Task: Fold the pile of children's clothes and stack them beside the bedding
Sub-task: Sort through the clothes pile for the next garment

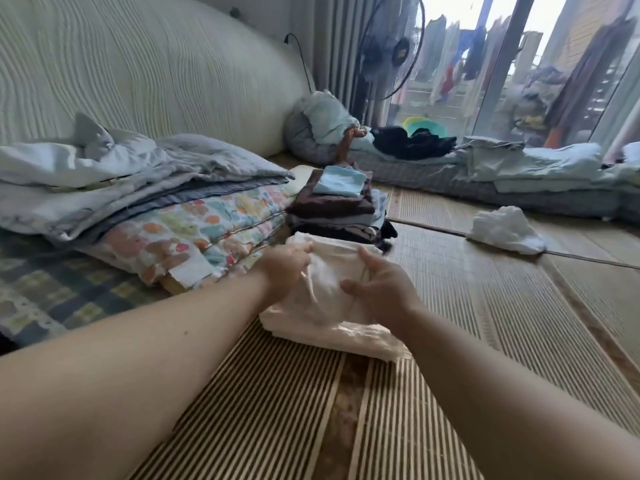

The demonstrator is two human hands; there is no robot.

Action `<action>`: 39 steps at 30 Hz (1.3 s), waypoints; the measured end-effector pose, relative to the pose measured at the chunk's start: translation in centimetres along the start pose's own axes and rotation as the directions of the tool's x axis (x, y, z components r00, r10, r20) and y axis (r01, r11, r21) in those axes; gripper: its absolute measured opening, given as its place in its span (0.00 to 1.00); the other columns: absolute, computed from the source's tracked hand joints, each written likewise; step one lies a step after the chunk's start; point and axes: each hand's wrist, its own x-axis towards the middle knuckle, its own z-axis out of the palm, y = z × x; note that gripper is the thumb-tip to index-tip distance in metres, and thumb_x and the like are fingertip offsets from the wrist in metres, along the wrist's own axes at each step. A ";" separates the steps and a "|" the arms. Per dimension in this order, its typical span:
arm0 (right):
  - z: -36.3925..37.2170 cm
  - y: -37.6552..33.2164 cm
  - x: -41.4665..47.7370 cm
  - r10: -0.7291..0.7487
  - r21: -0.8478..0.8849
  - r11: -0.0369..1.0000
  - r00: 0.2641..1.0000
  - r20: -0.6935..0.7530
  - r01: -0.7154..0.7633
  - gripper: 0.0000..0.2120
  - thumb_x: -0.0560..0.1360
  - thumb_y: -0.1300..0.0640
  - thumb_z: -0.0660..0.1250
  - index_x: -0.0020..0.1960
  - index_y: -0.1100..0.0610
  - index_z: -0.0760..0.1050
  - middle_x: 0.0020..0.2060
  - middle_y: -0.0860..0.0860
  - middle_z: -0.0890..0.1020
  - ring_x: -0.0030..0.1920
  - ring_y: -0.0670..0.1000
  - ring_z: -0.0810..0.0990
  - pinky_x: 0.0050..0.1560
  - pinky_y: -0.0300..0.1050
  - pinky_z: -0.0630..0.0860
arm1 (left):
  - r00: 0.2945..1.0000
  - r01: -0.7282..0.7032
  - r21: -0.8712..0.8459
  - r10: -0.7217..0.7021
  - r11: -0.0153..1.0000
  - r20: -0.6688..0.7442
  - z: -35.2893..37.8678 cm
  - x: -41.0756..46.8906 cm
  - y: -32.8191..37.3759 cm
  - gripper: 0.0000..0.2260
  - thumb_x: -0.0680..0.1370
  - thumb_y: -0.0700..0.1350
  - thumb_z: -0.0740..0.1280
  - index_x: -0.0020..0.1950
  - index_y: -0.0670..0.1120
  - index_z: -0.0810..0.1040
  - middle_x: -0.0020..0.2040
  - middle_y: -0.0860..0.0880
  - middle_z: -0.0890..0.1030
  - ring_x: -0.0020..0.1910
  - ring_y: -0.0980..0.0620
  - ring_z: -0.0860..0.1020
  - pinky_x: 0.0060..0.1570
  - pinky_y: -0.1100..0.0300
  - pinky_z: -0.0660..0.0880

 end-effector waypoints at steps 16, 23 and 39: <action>0.2 4.7 2.2 0.170 -0.741 0.672 0.969 0.181 0.020 0.57 0.61 0.22 0.60 0.77 0.44 0.36 0.77 0.52 0.36 0.76 0.59 0.36 0.71 0.68 0.41 | 0.966 0.085 0.542 -0.204 0.836 0.162 1.7 1.6 -5.6 0.54 0.66 0.77 0.58 0.79 0.48 0.39 0.80 0.45 0.48 0.77 0.44 0.51 0.75 0.49 0.52; -5.5 3.2 -7.2 -0.081 -0.729 0.668 0.988 0.130 0.151 0.57 0.57 0.19 0.57 0.75 0.38 0.32 0.77 0.46 0.37 0.76 0.53 0.38 0.72 0.62 0.41 | 0.976 -0.212 0.617 0.132 0.758 0.173 4.6 -7.0 1.4 0.47 0.72 0.72 0.57 0.77 0.50 0.33 0.77 0.50 0.31 0.76 0.50 0.33 0.74 0.48 0.34; -27.8 11.0 -42.4 0.197 -0.620 0.572 0.823 -0.533 -0.538 0.48 0.70 0.32 0.62 0.77 0.45 0.35 0.78 0.50 0.47 0.76 0.55 0.51 0.72 0.59 0.53 | 0.604 -0.783 0.341 0.506 0.520 0.616 27.5 -30.9 24.5 0.40 0.75 0.63 0.59 0.78 0.54 0.39 0.79 0.52 0.39 0.77 0.52 0.38 0.75 0.46 0.46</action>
